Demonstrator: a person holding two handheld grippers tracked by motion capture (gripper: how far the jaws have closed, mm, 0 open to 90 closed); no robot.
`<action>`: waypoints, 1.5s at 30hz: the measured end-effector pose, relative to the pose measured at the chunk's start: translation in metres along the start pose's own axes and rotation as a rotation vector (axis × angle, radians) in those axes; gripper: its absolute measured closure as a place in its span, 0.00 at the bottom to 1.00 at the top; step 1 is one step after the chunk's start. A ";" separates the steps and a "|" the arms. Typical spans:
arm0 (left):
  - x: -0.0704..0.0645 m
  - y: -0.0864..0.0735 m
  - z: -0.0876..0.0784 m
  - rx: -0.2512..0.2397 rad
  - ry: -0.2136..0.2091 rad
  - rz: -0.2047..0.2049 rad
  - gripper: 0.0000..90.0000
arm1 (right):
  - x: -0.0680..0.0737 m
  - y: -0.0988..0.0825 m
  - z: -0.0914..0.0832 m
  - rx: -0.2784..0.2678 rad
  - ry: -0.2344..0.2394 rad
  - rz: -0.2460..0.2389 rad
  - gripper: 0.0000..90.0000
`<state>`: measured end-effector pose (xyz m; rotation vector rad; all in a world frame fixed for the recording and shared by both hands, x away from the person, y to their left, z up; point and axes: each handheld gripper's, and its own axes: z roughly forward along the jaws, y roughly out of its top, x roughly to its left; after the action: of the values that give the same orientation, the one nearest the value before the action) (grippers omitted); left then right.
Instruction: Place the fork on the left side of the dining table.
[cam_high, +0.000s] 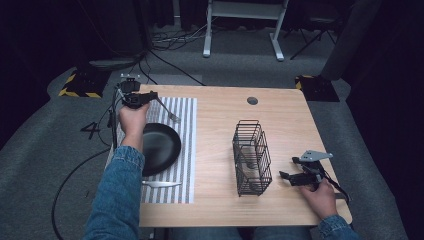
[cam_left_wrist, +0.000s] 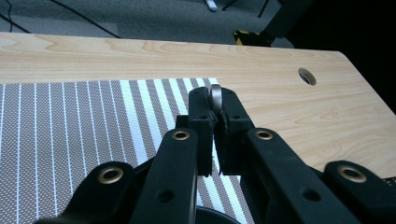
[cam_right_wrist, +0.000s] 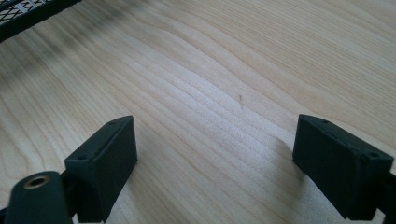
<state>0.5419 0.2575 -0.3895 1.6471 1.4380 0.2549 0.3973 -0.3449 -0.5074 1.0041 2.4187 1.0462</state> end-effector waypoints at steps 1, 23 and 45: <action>0.001 0.000 0.000 0.002 0.006 0.000 0.94 | 0.000 0.000 0.000 0.000 0.000 0.000 0.15; 0.043 -0.007 0.009 0.054 0.128 -0.010 0.65 | 0.000 0.000 0.000 0.000 -0.001 0.001 0.15; 0.076 -0.032 0.018 0.091 0.095 -0.111 0.64 | 0.000 0.000 0.000 0.000 -0.001 0.002 0.15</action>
<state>0.5549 0.3121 -0.4525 1.6404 1.6281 0.2099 0.3976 -0.3447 -0.5074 1.0066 2.4171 1.0456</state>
